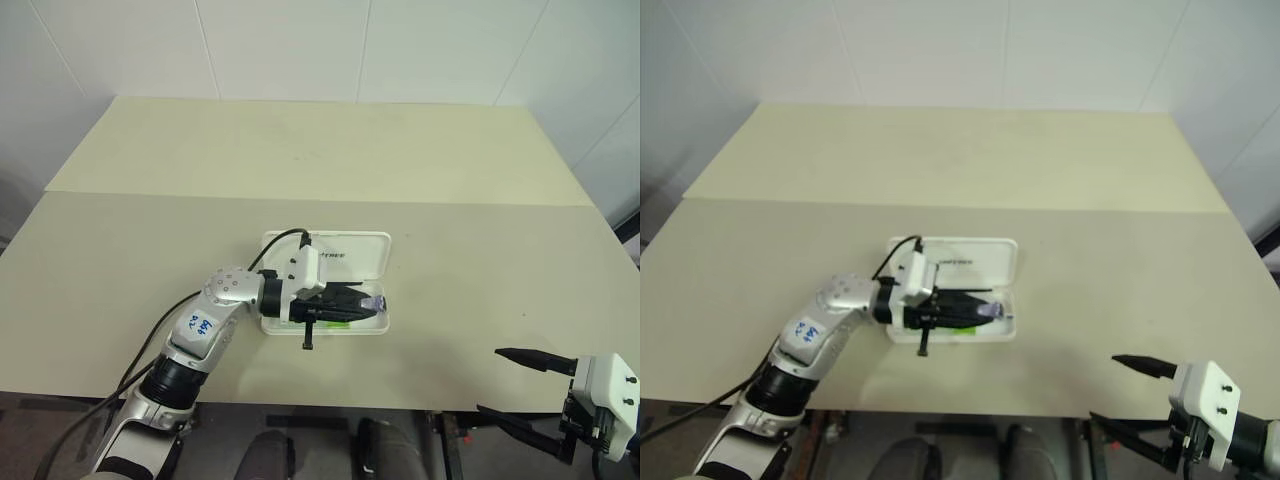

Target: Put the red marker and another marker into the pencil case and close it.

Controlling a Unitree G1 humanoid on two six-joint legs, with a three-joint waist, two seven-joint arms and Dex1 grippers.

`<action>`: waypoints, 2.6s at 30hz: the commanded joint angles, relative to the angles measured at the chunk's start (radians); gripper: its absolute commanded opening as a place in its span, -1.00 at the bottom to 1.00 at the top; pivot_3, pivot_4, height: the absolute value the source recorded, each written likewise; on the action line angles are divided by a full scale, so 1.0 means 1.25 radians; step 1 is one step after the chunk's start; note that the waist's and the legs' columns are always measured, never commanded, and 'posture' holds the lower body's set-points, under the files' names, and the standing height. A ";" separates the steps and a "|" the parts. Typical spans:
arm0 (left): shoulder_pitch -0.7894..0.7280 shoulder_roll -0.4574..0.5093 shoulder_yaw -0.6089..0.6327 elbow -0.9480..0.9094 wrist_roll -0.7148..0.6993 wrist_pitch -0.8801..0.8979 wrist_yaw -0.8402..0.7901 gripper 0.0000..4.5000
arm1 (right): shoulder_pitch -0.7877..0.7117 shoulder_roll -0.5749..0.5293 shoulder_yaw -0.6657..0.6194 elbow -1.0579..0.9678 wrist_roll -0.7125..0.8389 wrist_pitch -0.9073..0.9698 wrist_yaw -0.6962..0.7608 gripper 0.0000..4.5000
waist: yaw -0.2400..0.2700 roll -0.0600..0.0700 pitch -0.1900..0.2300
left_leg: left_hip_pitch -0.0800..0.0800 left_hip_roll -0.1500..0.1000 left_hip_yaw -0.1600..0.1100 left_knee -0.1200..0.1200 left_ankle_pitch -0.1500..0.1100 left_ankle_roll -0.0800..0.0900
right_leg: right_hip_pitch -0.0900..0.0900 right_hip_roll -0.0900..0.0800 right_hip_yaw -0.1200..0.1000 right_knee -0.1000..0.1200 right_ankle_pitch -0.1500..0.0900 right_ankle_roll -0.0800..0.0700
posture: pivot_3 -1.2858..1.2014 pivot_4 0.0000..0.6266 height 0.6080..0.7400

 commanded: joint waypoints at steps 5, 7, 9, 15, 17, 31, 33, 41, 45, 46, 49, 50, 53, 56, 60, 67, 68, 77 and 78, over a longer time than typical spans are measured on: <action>0.017 -0.013 -0.023 0.014 0.037 -0.038 0.002 -0.84 | -0.001 0.043 -0.040 -0.011 0.061 -0.022 -0.017 1.00 | 0.000 0.000 0.000 | 0.000 0.000 0.000 0.000 0.000 0.000 | 0.000 0.000 0.000 0.000 0.000 0.000 | 0.03 -0.52 1.00; 0.016 -0.016 -0.025 0.021 0.042 -0.043 0.001 -0.84 | 0.000 0.049 -0.042 -0.015 0.068 -0.025 -0.022 1.00 | 0.000 0.000 0.000 | 0.000 0.000 0.000 0.000 0.000 0.000 | 0.000 0.000 0.000 0.000 0.000 0.000 | 0.03 -0.52 1.00; 0.015 -0.020 -0.031 0.033 0.051 -0.051 0.001 -0.84 | 0.000 0.058 -0.042 -0.023 0.081 -0.022 -0.029 1.00 | 0.001 0.000 0.000 | 0.000 0.000 0.000 0.000 0.000 0.000 | 0.000 0.000 0.000 0.000 0.000 0.000 | 0.03 -0.52 1.00; 0.008 -0.031 -0.039 0.046 0.062 -0.062 -0.007 -0.84 | -0.014 0.089 -0.038 -0.047 0.119 -0.016 -0.069 1.00 | 0.000 0.000 0.000 | 0.000 0.000 0.000 0.000 0.000 0.000 | 0.000 0.000 0.000 0.000 0.000 0.000 | 0.03 -0.52 1.00; 0.004 -0.037 -0.043 0.052 0.065 -0.065 -0.010 -0.84 | -0.005 0.096 -0.037 -0.046 0.121 -0.021 -0.064 1.00 | 0.000 0.001 0.000 | 0.000 0.000 0.000 0.000 0.000 0.000 | 0.000 0.000 0.000 0.000 0.000 0.000 | 0.03 -0.52 1.00; 0.000 -0.039 -0.041 0.059 0.109 -0.041 0.026 -0.84 | 0.036 0.125 -0.037 0.006 0.115 -0.080 -0.019 1.00 | 0.000 0.001 -0.001 | 0.000 0.000 -0.001 0.000 0.000 0.000 | 0.000 0.000 0.000 0.000 0.000 0.000 | 0.03 -0.52 1.00; -0.006 -0.032 -0.039 0.070 0.121 -0.045 0.029 -0.84 | 0.039 0.128 -0.035 0.011 0.114 -0.089 -0.016 1.00 | 0.000 0.001 -0.001 | 0.000 0.000 -0.001 0.000 0.000 0.000 | 0.000 0.000 0.000 0.000 0.000 0.000 | 0.03 -0.52 1.00; -0.039 -0.032 -0.037 0.116 0.155 -0.067 0.045 -0.84 | 0.040 0.138 -0.020 0.039 0.102 -0.120 -0.008 1.00 | 0.000 0.001 -0.001 | 0.000 0.000 -0.001 -0.001 0.000 0.000 | 0.000 0.000 0.000 0.000 0.000 0.000 | 0.03 -0.52 1.00; -0.045 -0.033 -0.041 0.128 0.161 -0.083 0.036 -0.84 | 0.045 0.141 -0.019 0.044 0.102 -0.127 -0.005 1.00 | 0.000 0.001 -0.001 | 0.000 0.000 -0.001 -0.001 0.000 0.000 | 0.000 0.000 0.000 0.000 0.000 0.000 | 0.03 -0.52 1.00; -0.046 -0.033 -0.042 0.131 0.163 -0.086 0.035 -0.84 | 0.047 0.142 -0.019 0.046 0.102 -0.129 -0.004 1.00 | 0.001 0.001 -0.001 | 0.000 0.000 -0.001 -0.001 0.000 0.000 | 0.000 0.000 0.000 0.000 0.000 0.000 | 0.03 -0.52 1.00; -0.049 -0.036 -0.042 0.132 0.158 -0.091 0.025 -0.84 | 0.051 0.143 -0.017 0.047 0.100 -0.130 -0.006 1.00 | 0.000 0.001 -0.001 | 0.000 0.000 -0.001 -0.001 0.000 0.000 | 0.000 0.000 -0.001 0.000 0.000 0.000 | 0.03 -0.52 1.00; -0.050 -0.037 -0.042 0.129 0.156 -0.089 0.022 -0.84 | 0.051 0.143 -0.016 0.047 0.100 -0.130 -0.007 1.00 | 0.000 0.001 -0.001 | 0.000 0.000 -0.001 -0.001 0.000 0.000 | 0.000 0.000 -0.001 0.000 0.000 0.000 | 0.03 -0.52 1.00; -0.047 -0.034 -0.049 0.111 0.160 -0.072 0.017 -0.84 | 0.051 0.145 -0.015 0.044 0.100 -0.131 -0.012 1.00 | 0.000 0.001 -0.001 | 0.000 0.000 -0.001 -0.001 0.000 0.000 | 0.000 0.000 -0.001 0.000 0.000 0.000 | 0.03 -0.52 1.00; -0.046 -0.035 -0.055 0.111 0.170 -0.074 0.019 -0.84 | 0.049 0.148 -0.009 0.028 0.101 -0.125 -0.028 1.00 | 0.001 0.002 -0.001 | 0.000 0.000 -0.001 -0.001 0.000 0.000 | 0.000 0.000 -0.001 0.000 0.000 0.000 | 0.03 -0.52 1.00; -0.052 -0.038 -0.057 0.116 0.173 -0.072 0.021 -0.84 | 0.048 0.149 -0.001 0.017 0.103 -0.119 -0.045 1.00 | 0.000 0.002 -0.001 | 0.000 0.000 -0.001 -0.001 0.000 0.000 | 0.000 0.000 -0.001 0.000 0.000 0.000 | 0.03 -0.52 1.00; -0.064 -0.048 -0.059 0.138 0.185 -0.097 0.025 -0.52 | 0.041 0.148 0.008 0.003 0.101 -0.110 -0.068 1.00 | 0.001 0.002 -0.001 | 0.000 0.000 -0.001 -0.001 0.000 0.000 | 0.000 0.000 -0.001 0.000 0.000 0.000 | 0.03 -0.52 1.00; -0.064 -0.049 -0.058 0.137 0.182 -0.095 0.021 -0.42 | 0.040 0.148 0.009 0.002 0.101 -0.109 -0.071 1.00 | 0.001 0.002 -0.001 | 0.000 0.000 -0.001 -0.001 0.000 0.000 | 0.000 0.000 -0.001 0.000 0.000 0.000 | 0.03 -0.52 1.00; -0.066 -0.053 -0.056 0.126 0.174 -0.086 0.013 0.94 | 0.044 0.144 0.011 -0.004 0.099 -0.104 -0.082 1.00 | 0.001 0.002 -0.001 | 0.000 0.000 -0.001 -0.001 0.000 0.000 | 0.000 0.000 -0.001 0.000 0.000 0.000 | 0.03 -0.52 1.00; -0.065 -0.054 -0.055 0.118 0.166 -0.081 0.008 0.99 | 0.044 0.144 0.010 -0.003 0.099 -0.104 -0.082 1.00 | 0.000 0.002 -0.001 | 0.000 0.000 -0.001 -0.001 0.000 0.000 | 0.000 0.000 -0.001 0.000 0.000 0.000 | 0.03 -0.52 1.00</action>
